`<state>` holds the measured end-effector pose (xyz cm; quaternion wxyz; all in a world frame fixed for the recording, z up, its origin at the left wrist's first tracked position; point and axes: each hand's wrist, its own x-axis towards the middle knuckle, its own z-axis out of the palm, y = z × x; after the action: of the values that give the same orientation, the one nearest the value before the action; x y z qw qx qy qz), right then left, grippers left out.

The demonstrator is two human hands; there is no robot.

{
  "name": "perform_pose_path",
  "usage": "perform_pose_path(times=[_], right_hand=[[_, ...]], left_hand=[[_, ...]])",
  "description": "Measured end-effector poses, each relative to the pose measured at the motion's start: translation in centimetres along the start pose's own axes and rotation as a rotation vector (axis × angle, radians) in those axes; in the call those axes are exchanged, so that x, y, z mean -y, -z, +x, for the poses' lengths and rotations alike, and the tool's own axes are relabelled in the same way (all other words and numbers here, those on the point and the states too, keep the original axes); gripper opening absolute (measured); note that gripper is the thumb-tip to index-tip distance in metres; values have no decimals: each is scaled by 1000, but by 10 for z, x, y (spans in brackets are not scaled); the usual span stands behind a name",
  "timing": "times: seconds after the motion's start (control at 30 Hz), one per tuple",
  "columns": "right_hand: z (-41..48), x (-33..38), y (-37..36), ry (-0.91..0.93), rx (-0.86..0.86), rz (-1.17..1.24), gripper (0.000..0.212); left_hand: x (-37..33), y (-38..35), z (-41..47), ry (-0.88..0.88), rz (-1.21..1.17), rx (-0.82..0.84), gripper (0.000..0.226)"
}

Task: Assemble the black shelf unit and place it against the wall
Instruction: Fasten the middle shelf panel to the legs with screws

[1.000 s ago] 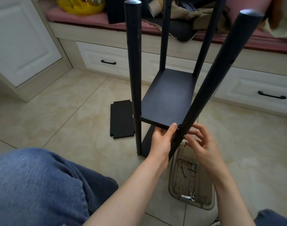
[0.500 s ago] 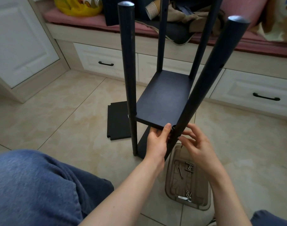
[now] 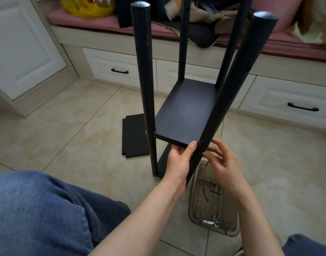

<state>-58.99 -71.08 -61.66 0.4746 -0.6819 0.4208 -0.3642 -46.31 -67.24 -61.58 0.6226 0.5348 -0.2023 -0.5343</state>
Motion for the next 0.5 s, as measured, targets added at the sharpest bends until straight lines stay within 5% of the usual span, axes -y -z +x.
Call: perform_pose_path(times=[0.33,0.5], right_hand=[[1,1,-1,-60,37,139,36],[5,3,4,-65,40,91,38]], left_hand=[[-13,4,-8,49,133,-26,35],[-17,11,-18,-126,525,-306,36]])
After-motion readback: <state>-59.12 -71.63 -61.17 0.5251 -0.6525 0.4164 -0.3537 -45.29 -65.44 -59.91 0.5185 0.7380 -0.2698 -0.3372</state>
